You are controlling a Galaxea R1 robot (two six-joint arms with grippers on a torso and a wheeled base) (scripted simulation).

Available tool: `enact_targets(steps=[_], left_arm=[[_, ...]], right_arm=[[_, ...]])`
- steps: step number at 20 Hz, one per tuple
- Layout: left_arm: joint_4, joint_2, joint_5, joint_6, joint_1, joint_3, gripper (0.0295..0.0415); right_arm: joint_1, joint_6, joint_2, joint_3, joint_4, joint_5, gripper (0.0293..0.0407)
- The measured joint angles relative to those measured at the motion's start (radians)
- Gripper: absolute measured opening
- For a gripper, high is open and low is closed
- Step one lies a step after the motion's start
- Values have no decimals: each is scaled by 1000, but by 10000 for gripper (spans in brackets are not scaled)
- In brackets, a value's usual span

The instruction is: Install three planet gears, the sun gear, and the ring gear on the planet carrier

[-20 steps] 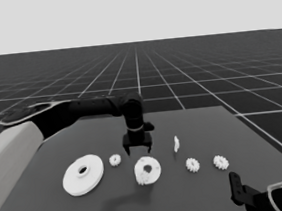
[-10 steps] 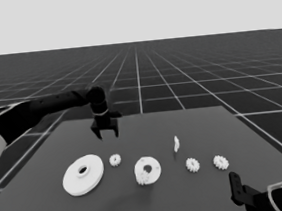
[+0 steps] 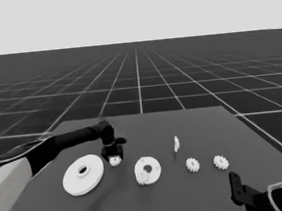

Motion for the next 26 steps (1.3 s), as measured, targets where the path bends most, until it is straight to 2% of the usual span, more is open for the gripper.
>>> enact_targets(steps=[5,7,8,15,16,17,19,21,25,26], left_arm=[[12,15,-17,17,19,-36,385],[14,15,-19,18,18,-39,318],[14,15,-19,18,19,-39,313],[15,16,-20,19,19,-40,313],[-83,-54,87,-65,-78,138,312],[-167,-73,134,-90,-196,189,313],[-254,-67,170,-84,-306,177,313],[-283,-61,183,-75,-339,159,313],[-296,-56,189,-69,-352,149,313],[-298,45,187,-188,-354,134,313]], right_arm=[[0,0,0,0,0,0,385],[0,0,0,0,0,0,385],[0,0,0,0,0,0,385],[0,0,0,0,0,0,385],[0,0,0,0,0,0,385],[0,0,0,0,0,0,385],[0,0,0,0,0,0,385],[0,0,0,0,0,0,385],[0,0,0,0,0,0,385],[0,0,0,0,0,0,385]])
